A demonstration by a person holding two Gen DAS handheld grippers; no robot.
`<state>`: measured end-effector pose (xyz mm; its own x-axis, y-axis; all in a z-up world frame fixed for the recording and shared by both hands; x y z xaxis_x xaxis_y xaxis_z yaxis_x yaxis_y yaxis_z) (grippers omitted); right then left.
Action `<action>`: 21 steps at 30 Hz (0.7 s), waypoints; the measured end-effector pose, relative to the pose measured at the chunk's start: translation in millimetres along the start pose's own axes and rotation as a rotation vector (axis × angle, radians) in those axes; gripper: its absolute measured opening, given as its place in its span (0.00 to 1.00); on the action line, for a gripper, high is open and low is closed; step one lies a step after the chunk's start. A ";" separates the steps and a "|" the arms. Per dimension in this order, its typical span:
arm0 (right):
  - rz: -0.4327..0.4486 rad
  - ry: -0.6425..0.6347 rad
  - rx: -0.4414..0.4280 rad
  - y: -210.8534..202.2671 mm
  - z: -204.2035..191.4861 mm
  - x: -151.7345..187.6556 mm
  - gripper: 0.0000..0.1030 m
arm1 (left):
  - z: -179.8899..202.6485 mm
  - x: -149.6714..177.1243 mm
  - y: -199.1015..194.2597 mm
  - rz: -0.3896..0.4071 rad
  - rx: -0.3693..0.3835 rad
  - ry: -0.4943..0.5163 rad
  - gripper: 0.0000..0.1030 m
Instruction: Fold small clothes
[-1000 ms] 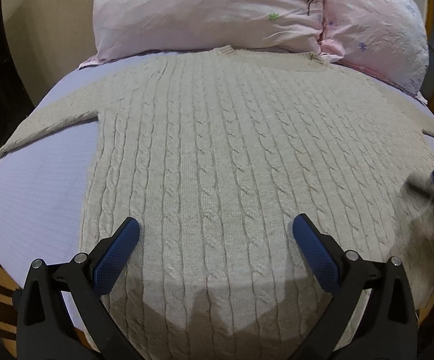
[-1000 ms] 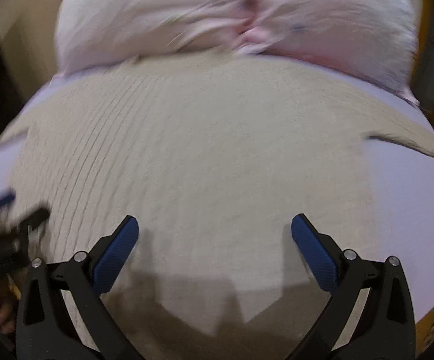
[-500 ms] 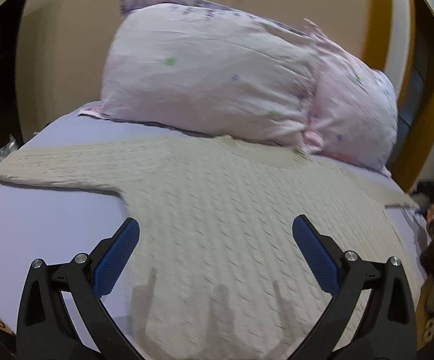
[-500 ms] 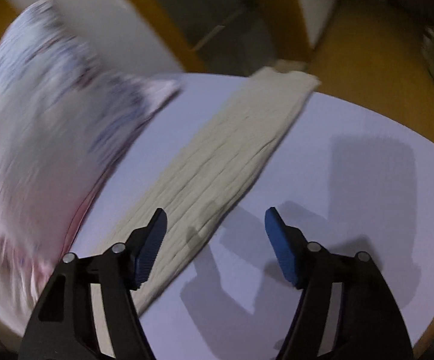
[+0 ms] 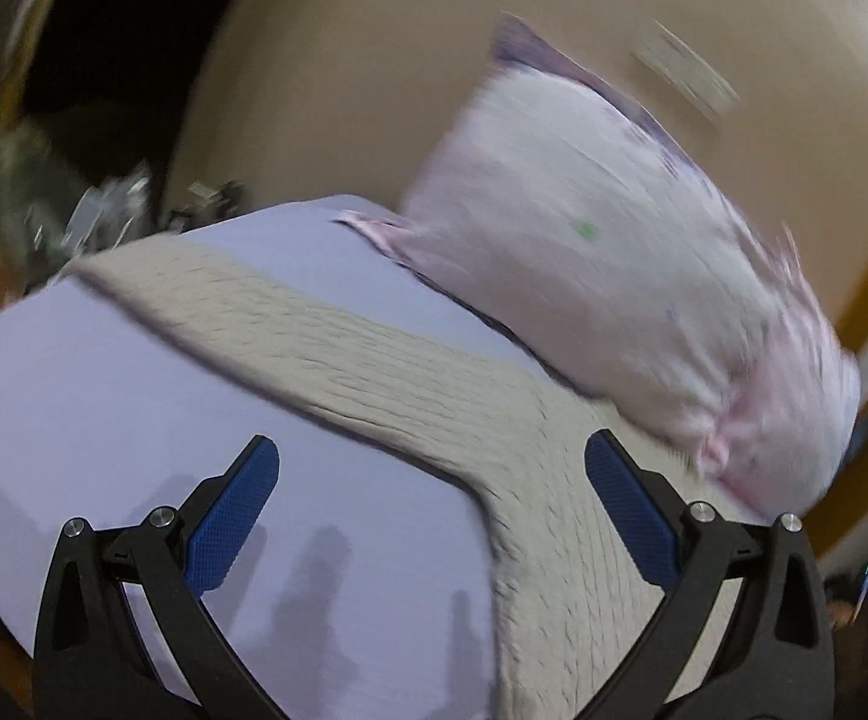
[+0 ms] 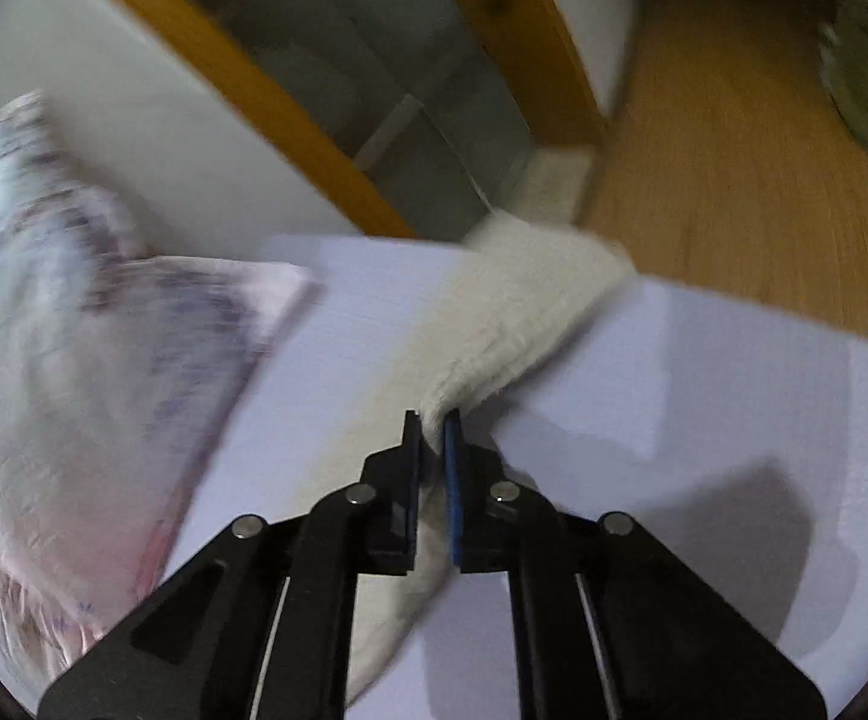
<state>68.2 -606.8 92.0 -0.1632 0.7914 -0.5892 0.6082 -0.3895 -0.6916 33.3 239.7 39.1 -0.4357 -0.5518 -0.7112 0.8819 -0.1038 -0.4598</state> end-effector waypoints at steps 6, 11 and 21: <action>0.070 -0.426 -0.364 -105.0 -163.4 77.5 0.06 | -40.0 -20.6 -3.3 0.025 -0.047 -0.128 0.99; -0.152 -0.798 -0.701 -157.4 -287.3 234.1 0.07 | -52.0 -32.8 7.8 -0.001 -0.053 -0.210 0.99; -0.374 -1.001 -0.760 -178.5 -293.4 340.9 0.75 | -107.0 -49.5 47.7 -0.071 -0.119 -0.396 0.77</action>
<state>131.9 -129.3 137.2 -0.7188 -0.0259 -0.6947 0.6303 0.3972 -0.6670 77.7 350.6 -4.5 -0.3715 -0.8245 -0.4269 0.8150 -0.0693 -0.5753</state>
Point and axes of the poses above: each gripper's, at about its wrist camera, not at the fingertips, and y roughly the way its jaws point, z to its right, x to its underside, the point moved 2 cm from there along y, roughly the way its jaws point, and after that the axes turned 1 degree about x, right-handed, at the moved point
